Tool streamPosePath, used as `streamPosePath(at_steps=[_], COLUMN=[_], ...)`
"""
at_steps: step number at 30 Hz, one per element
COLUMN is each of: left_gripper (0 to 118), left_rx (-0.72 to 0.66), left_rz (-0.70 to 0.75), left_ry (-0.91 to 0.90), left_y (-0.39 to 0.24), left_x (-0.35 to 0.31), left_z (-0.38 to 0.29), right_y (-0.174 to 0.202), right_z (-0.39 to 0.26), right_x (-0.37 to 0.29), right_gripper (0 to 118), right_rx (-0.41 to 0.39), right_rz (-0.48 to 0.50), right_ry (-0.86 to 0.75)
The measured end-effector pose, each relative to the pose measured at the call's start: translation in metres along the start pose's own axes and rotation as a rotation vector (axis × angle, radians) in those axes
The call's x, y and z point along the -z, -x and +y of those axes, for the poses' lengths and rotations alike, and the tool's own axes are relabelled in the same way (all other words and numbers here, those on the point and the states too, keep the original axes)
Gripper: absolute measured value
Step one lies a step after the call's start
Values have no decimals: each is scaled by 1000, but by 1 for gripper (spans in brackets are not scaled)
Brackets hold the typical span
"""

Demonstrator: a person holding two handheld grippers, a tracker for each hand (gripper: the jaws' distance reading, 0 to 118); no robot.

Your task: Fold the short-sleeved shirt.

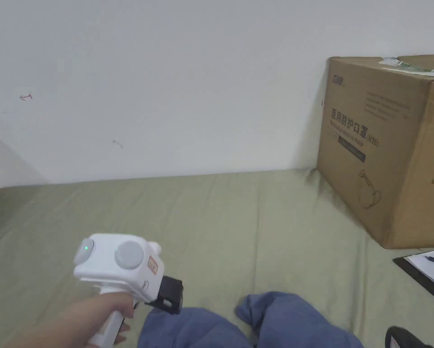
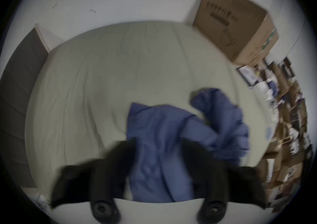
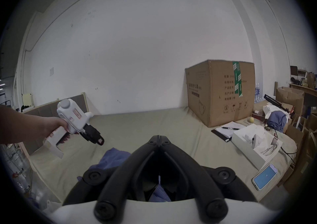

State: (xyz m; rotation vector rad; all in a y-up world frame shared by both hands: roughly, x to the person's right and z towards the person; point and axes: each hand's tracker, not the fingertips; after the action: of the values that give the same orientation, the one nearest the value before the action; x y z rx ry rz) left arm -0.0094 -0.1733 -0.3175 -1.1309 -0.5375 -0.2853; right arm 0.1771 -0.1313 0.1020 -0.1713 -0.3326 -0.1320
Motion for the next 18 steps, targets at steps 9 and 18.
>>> streamPosePath(at_steps=[9,18], left_gripper=[116,34], left_rx=[-117,-33], left_rz=[-30,45], left_ry=[98,-88], left_y=[28,28], left_x=[152,115], left_z=[1,-36], right_y=[-14,-18], right_z=[-35,-29], right_x=[60,115], right_gripper=[0,0], right_rx=[13,25], right_rz=[-32,48], right_ry=[162,240])
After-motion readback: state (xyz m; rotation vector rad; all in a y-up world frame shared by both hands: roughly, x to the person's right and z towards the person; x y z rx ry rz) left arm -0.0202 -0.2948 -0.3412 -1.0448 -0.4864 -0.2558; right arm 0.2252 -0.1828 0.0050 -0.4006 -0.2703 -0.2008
